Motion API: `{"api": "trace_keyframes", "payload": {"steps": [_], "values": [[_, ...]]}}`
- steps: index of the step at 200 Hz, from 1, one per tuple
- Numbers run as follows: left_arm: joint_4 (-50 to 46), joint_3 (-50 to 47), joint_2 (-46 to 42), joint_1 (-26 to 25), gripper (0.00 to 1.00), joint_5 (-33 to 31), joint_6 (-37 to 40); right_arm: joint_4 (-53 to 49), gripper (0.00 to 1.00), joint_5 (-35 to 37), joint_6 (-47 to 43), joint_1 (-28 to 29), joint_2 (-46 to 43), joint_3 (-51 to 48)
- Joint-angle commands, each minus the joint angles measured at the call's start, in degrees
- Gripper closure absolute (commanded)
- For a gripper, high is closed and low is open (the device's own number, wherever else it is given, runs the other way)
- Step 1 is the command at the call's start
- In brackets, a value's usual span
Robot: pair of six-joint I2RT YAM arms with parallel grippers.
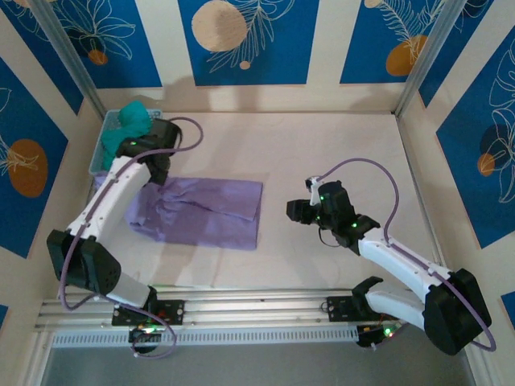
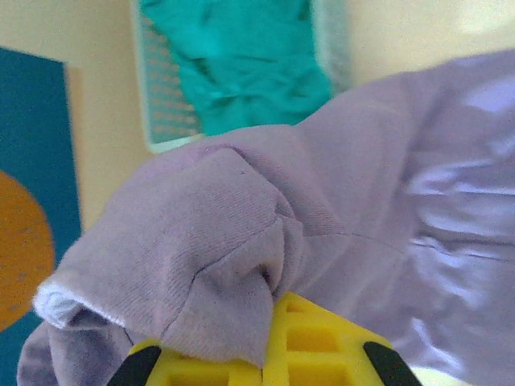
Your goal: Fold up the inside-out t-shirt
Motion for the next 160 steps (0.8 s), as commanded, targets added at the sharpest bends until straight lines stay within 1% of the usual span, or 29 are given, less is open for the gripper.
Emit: {"api": "trace_keyframes", "payload": {"steps": [1, 16, 31, 44, 53, 63, 69, 74, 83, 94, 106, 118, 129, 139, 160], "values": [[-5.1, 2.9, 2.2, -5.4, 1.0, 6.4, -6.9, -1.3, 0.5, -0.7, -0.8, -0.7, -1.0, -0.7], [-4.1, 3.1, 3.6, -9.8, 1.0, 12.2, -11.8, -2.0, 0.5, -0.3, -1.2, -1.1, -1.1, -0.4], [0.4, 2.1, 5.3, -15.5, 1.0, 18.3, -16.1, -2.6, 0.5, 0.2, -1.7, -1.5, -1.2, -0.2], [6.7, 1.5, 8.1, -20.1, 0.88, 24.4, -19.6, -3.2, 0.5, 0.6, -1.9, -2.2, -1.4, -0.1], [12.5, 1.4, 10.8, -22.8, 0.77, 31.0, -21.2, -3.4, 0.5, 1.1, -2.1, -2.6, -1.6, -0.1], [18.3, 2.8, 14.5, -24.4, 0.6, 38.8, -23.2, -4.1, 0.5, 2.0, -1.8, -3.2, -1.7, -0.1], [20.1, 4.6, 16.8, -25.1, 0.55, 43.2, -23.6, -4.4, 0.5, 2.6, -1.6, -3.6, -1.8, -0.1], [20.5, 6.3, 18.5, -25.4, 0.51, 45.1, -23.7, -4.7, 0.5, 2.9, -1.2, -3.9, -1.8, 0.0], [18.8, 9.6, 20.4, -25.5, 0.46, 44.7, -23.1, -5.3, 0.5, 3.0, -0.3, -4.6, -2.0, 0.1], [16.3, 11.2, 19.9, -25.4, 0.41, 40.1, -21.5, -5.6, 0.5, 2.7, 0.5, -4.9, -2.2, 0.2], [15.4, 9.1, 16.3, -25.1, 0.35, 34.9, -19.9, -5.2, 0.5, 2.4, 1.8, -4.8, -2.3, -0.1], [16.8, 3.6, 10.7, -23.9, 0.3, 32.7, -19.6, -2.6, 0.48, 0.3, 3.2, -4.5, -1.6, -0.9], [19.2, -3.5, 4.9, -21.9, 0.27, 32.7, -20.0, 1.2, 0.47, -2.6, 4.4, -3.6, 0.4, -1.3], [20.9, -10.1, -0.2, -19.3, 0.27, 33.6, -21.4, 3.5, 0.46, -4.5, 4.6, -1.9, 3.6, 0.0], [25.6, -21.9, -8.6, -14.0, 0.27, 38.9, -25.0, 4.4, 0.41, -3.2, 2.0, 3.9, 12.3, 6.5]]}}
